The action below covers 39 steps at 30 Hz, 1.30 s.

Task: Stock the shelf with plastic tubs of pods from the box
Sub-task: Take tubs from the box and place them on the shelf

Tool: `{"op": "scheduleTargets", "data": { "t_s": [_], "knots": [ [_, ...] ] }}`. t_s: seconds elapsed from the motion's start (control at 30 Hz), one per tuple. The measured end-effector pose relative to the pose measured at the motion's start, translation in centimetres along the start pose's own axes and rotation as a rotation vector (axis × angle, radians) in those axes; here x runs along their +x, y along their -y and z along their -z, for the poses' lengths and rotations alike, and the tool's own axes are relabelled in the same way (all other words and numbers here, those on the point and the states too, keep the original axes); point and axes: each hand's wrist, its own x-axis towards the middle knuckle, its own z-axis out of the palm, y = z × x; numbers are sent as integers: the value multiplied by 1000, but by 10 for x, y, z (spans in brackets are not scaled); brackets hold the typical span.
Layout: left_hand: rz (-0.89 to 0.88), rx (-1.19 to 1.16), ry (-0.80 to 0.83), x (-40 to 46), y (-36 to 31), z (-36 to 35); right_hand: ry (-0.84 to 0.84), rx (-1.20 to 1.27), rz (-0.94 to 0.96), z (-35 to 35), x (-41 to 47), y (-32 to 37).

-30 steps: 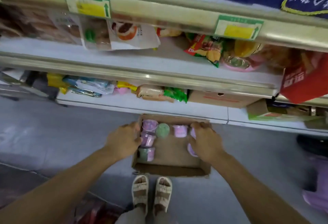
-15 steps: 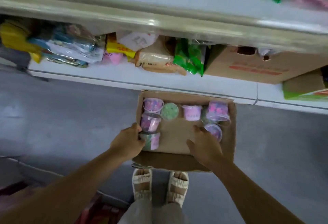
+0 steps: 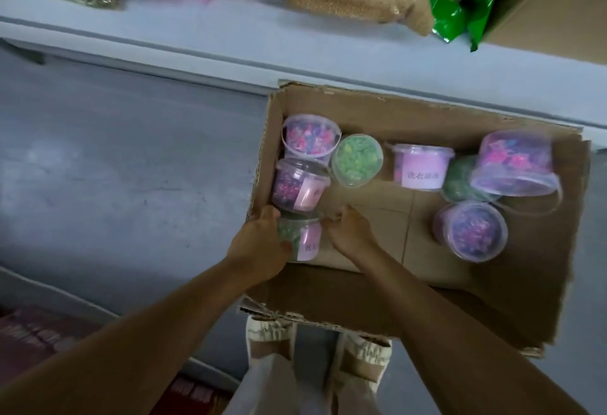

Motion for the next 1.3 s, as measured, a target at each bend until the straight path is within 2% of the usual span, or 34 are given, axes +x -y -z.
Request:
{"op": "scheduleTargets", "data": {
  "t_s": [0.13,0.33,0.43,0.6,0.7,0.8,0.9,1.07,1.2,1.3],
  "knots": [
    [-39,-31,-51,15,12,-15,50,305,-239,-30,31,-9],
    [-36,-93,-48,27,12,-19,55,445,-356,-44,45,-26],
    [21,-149,-30,32,5,-18,20,403,-408,-35,40,-42],
    [140,-244,-37,51,-8,-19,-228,264,-390,2,27,-67],
    [258,-463,-68,71,-15,-22,-319,299,-340,16,24,-70],
    [374,-677,-64,91,-26,-25,-396,210,-281,18,26,-78],
    [477,-723,-31,106,-36,-29,-459,276,-259,16,28,-90],
    [537,-823,-40,124,-42,-39,-350,349,-197,15,32,-108],
    [625,-947,12,126,-45,-39,-316,363,-150,24,36,-119],
    [623,-1032,43,118,-49,-36,-309,428,-167,29,34,-116]
  ]
}}
